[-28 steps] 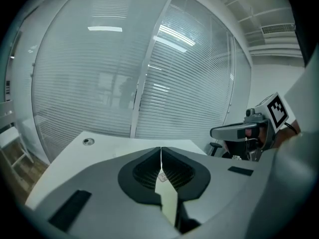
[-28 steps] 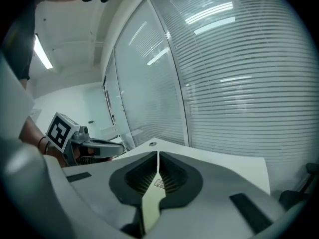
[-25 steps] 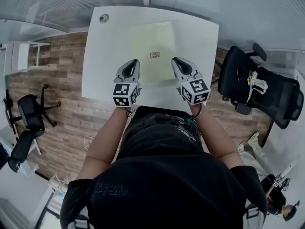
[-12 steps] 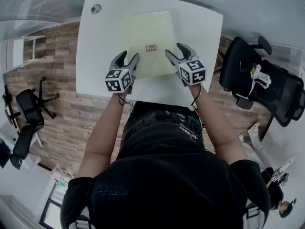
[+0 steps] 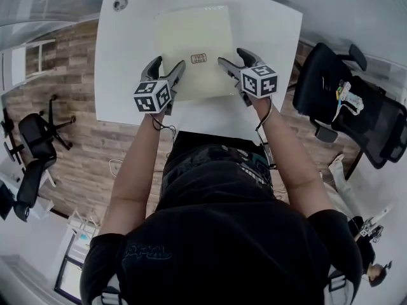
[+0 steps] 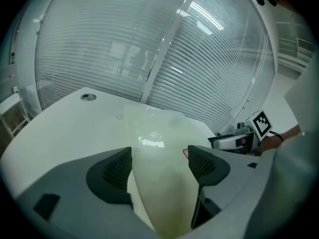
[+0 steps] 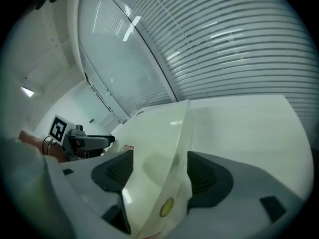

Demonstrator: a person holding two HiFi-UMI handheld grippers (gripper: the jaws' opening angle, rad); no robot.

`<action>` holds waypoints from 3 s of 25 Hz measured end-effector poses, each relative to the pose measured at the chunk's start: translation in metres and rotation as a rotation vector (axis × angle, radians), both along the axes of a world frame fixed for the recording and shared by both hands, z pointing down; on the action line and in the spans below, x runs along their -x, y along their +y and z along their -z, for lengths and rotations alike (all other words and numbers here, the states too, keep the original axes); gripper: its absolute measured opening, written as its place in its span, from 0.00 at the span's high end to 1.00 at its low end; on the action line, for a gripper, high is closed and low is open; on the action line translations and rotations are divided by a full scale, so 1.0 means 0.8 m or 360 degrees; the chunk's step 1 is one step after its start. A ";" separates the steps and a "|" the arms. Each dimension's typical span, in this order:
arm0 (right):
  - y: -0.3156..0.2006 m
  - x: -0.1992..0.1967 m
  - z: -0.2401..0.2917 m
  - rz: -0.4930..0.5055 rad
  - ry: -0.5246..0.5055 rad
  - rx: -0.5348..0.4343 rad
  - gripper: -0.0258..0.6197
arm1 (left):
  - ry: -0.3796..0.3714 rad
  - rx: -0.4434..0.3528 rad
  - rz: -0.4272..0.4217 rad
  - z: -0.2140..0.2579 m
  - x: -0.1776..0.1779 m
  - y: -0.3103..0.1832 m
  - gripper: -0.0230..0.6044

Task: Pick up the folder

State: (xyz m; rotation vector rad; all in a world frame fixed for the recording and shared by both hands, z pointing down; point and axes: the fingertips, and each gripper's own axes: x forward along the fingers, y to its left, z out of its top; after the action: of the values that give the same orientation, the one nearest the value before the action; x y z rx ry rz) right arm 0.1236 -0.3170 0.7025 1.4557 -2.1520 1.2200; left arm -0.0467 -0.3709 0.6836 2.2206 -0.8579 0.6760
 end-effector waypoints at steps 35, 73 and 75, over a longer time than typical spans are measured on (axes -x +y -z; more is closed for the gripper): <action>0.005 0.012 -0.035 0.0040 -0.0318 0.0129 0.40 | 0.0032 0.0261 -0.0001 -0.045 0.005 0.006 0.33; 0.015 0.021 0.032 0.0031 -0.0235 0.0040 0.40 | 0.0224 0.0332 -0.0058 0.002 0.003 0.013 0.29; 0.017 0.025 0.049 0.0029 -0.0210 -0.0002 0.40 | 0.0232 0.0286 -0.0066 0.020 0.007 0.015 0.29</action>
State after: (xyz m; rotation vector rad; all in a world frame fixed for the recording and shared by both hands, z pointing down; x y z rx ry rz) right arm 0.1039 -0.3037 0.6629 1.3885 -2.2454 1.3433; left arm -0.0519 -0.3592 0.6676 2.1013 -0.6539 0.5790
